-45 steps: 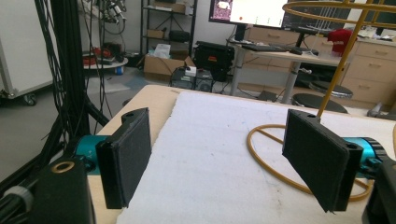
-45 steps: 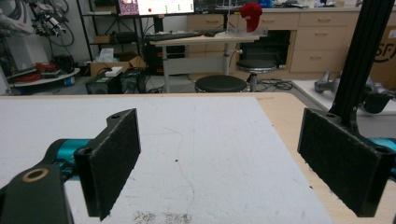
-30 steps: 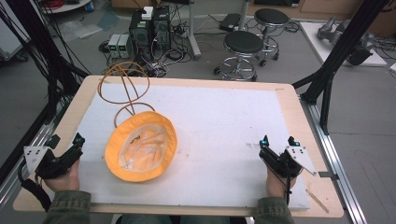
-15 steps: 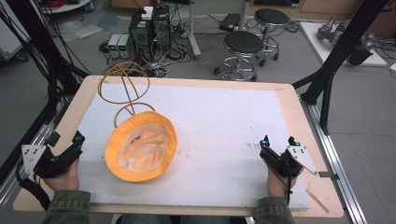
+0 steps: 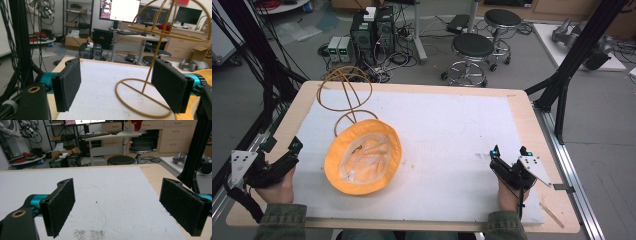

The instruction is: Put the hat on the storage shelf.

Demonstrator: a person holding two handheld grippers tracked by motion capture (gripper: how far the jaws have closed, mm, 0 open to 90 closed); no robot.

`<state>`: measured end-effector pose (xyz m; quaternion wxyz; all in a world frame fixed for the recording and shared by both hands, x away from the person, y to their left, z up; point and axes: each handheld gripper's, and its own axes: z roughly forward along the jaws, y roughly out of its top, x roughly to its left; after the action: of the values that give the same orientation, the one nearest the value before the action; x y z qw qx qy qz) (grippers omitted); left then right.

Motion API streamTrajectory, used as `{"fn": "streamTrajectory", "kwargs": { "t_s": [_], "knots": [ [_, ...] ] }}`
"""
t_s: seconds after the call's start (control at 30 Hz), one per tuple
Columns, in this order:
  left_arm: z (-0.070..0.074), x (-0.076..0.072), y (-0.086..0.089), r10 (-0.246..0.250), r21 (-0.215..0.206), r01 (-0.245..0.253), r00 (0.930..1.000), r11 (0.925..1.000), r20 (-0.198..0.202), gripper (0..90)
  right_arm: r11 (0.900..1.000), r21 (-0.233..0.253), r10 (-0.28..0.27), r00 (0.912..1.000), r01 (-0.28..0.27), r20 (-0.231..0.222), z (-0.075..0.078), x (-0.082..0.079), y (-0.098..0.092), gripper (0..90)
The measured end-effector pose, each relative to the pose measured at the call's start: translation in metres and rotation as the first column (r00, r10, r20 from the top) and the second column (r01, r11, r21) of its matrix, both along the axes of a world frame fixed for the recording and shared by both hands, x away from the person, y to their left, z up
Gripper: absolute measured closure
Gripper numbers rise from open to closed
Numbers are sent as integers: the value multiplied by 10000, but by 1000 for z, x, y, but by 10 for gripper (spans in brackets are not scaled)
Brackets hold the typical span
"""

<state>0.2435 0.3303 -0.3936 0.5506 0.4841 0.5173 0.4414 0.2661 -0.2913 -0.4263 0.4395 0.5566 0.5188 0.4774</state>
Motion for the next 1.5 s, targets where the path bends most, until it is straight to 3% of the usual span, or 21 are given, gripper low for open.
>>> {"fn": "streamTrajectory", "kwargs": {
  "t_s": [0.37, 0.83, 1.1, 1.3, 1.37, 1.4, 1.5],
  "knots": [
    [20, -5, -17, -649, 72, 647, 9972, 9979, 372, 242, 10000, 65, 11, 10000, -10, -94, -1, 1, -1, 118],
    [41, -16, -48, -1474, 244, 1456, 9836, 9890, 1039, 241, 10000, 90, 20, 9998, -19, -198, -1, 2, 0, 118],
    [45, -18, -70, -1985, 406, 1951, 9737, 9799, 1122, 241, 10000, 64, 3, 9998, -2, -191, -1, 2, 0, 118],
    [42, -18, -96, -2379, 532, 2335, 9656, 9709, 1046, 241, 9999, 84, -82, 9997, 83, -209, -1, 2, 0, 118],
    [38, -14, -111, -2736, 721, 2681, 9583, 9607, 820, 241, 9999, 76, -98, 9996, 100, -248, -2, 3, -1, 118],
    [38, -14, -111, -2736, 721, 2681, 9583, 9607, 820, 241, 9999, 99, -103, 9996, 106, -265, -2, 3, -1, 119],
    [36, -11, -124, -3050, 881, 2986, 9498, 9503, 703, 241, 9999, 94, -66, 9998, 68, -205, -2, 2, -1, 118]
  ]
}}
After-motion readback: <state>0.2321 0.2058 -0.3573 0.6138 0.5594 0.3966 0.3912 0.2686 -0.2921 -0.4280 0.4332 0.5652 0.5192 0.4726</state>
